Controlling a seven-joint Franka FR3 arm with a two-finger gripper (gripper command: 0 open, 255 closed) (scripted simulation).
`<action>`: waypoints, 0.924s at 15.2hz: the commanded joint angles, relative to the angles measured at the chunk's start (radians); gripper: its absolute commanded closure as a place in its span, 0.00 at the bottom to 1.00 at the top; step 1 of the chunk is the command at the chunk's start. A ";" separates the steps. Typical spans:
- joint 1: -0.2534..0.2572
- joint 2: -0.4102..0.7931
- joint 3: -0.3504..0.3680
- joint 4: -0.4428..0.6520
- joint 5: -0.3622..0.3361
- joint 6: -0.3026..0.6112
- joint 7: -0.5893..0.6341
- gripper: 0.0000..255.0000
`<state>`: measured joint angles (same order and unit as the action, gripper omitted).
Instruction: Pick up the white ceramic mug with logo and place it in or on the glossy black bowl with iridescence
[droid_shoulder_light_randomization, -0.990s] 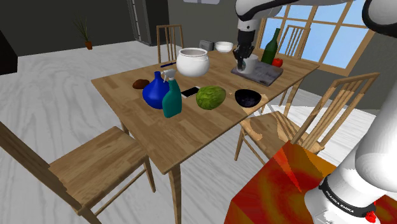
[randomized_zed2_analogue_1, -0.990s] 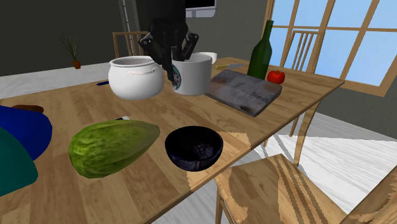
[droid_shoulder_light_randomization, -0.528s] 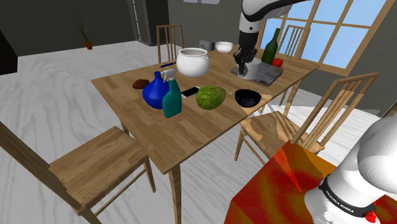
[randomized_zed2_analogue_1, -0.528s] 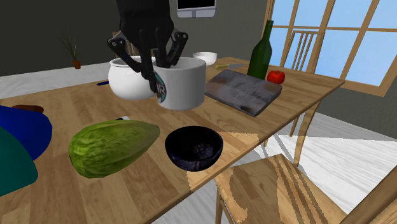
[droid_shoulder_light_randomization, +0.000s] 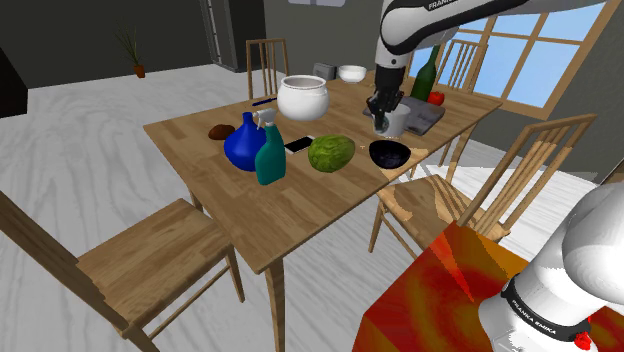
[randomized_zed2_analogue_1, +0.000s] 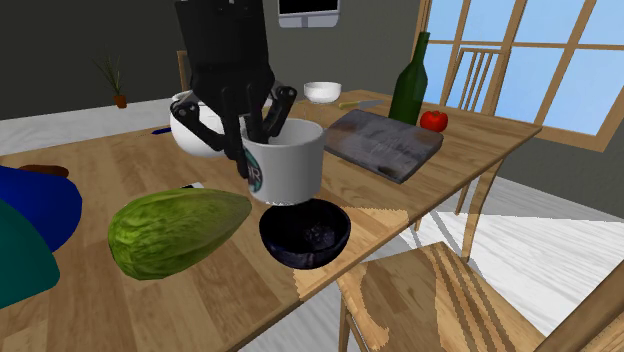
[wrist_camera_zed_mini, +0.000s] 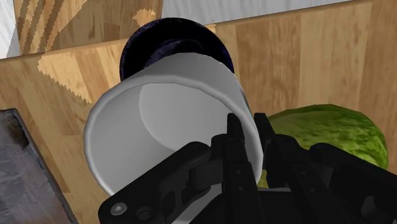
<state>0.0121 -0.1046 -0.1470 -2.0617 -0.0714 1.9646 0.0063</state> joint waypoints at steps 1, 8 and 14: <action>0.000 0.008 0.000 -0.020 0.000 0.028 0.002 1.00; 0.000 0.032 -0.002 -0.079 0.001 0.111 0.004 1.00; 0.000 0.033 -0.002 -0.078 0.001 0.111 0.004 1.00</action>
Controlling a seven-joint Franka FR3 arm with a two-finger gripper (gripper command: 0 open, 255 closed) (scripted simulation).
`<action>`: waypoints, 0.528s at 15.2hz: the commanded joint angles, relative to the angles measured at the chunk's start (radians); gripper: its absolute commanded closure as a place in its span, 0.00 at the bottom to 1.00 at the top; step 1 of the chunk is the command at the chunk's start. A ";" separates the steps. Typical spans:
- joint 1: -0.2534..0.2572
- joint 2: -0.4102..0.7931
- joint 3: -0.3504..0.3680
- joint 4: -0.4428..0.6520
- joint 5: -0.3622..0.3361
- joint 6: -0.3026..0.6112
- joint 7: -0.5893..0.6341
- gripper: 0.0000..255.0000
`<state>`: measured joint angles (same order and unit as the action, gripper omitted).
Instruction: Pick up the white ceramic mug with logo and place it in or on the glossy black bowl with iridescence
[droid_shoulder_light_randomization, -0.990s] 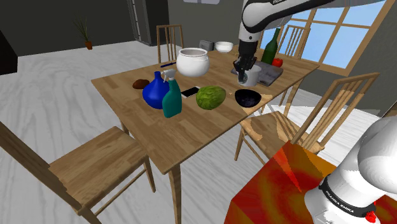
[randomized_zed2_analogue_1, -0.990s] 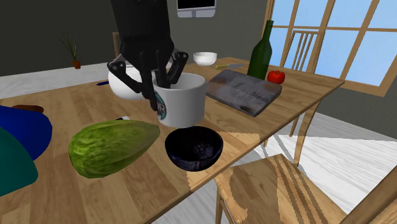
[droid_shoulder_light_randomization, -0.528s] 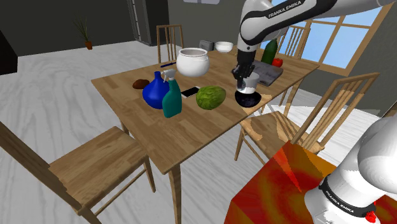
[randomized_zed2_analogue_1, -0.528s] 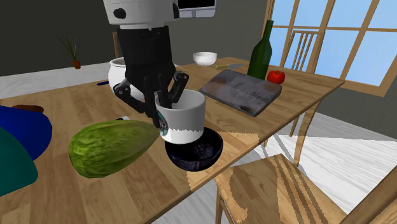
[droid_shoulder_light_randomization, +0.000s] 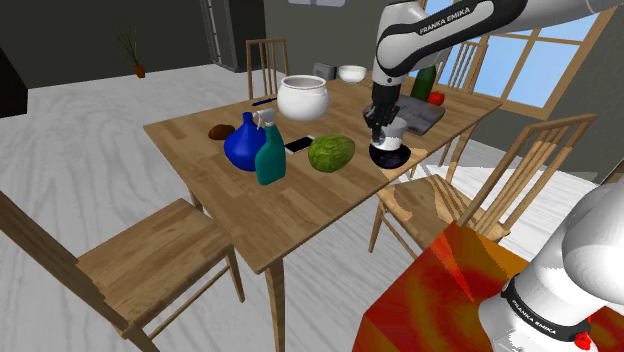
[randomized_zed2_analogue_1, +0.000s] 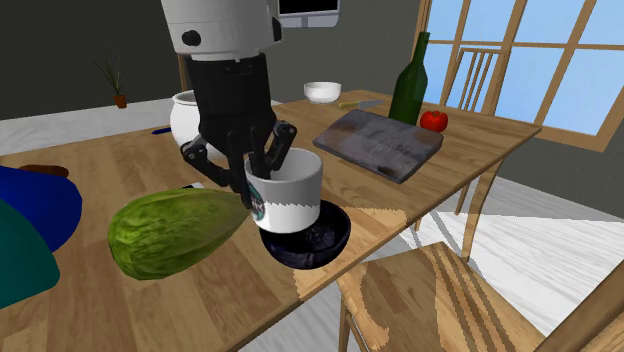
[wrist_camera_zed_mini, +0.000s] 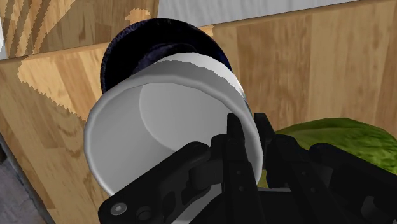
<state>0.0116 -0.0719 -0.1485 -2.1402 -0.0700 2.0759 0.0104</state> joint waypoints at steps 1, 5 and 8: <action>0.000 0.000 0.000 0.000 0.000 0.000 0.000 1.00; 0.000 0.000 0.000 0.000 0.000 0.000 0.000 0.00; 0.001 -0.011 0.001 0.022 -0.001 -0.033 0.001 0.00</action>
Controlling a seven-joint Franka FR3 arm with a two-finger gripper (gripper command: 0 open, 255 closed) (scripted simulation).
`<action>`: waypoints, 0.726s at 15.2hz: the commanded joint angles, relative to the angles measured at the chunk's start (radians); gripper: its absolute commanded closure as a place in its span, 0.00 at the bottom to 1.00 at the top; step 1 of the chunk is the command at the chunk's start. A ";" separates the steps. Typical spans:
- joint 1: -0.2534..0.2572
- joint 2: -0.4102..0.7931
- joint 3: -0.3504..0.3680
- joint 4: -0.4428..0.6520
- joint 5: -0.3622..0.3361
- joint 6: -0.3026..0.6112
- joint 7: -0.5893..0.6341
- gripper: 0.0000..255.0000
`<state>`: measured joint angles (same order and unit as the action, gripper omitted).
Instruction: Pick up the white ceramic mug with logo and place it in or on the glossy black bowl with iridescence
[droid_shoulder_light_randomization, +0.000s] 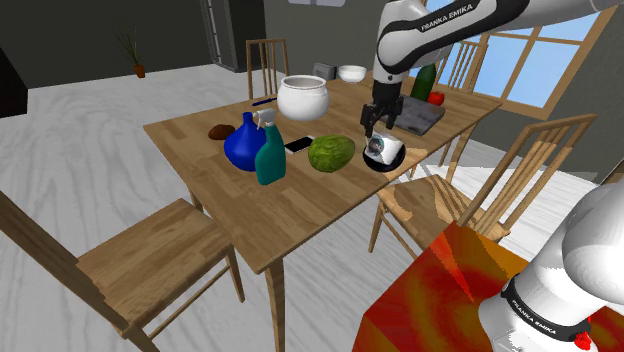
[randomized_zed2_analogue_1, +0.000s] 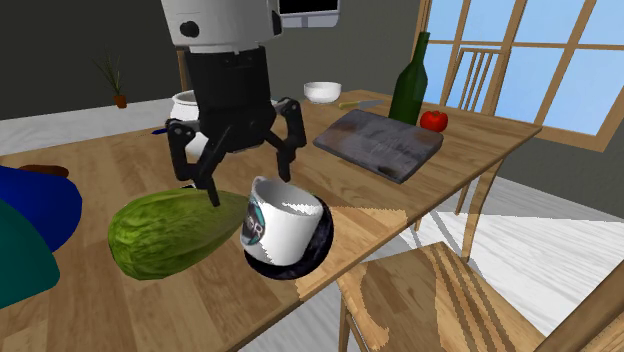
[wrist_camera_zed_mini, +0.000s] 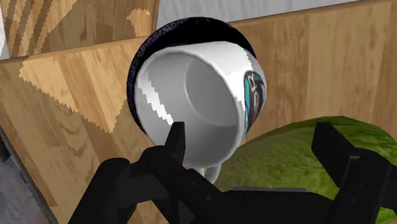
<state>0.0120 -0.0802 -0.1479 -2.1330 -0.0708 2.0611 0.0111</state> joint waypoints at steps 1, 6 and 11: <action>0.002 -0.013 0.002 0.038 0.000 -0.052 0.001 0.00; 0.003 -0.027 0.005 0.083 0.000 -0.111 0.001 0.00; 0.003 -0.027 0.005 0.083 0.000 -0.111 0.001 0.00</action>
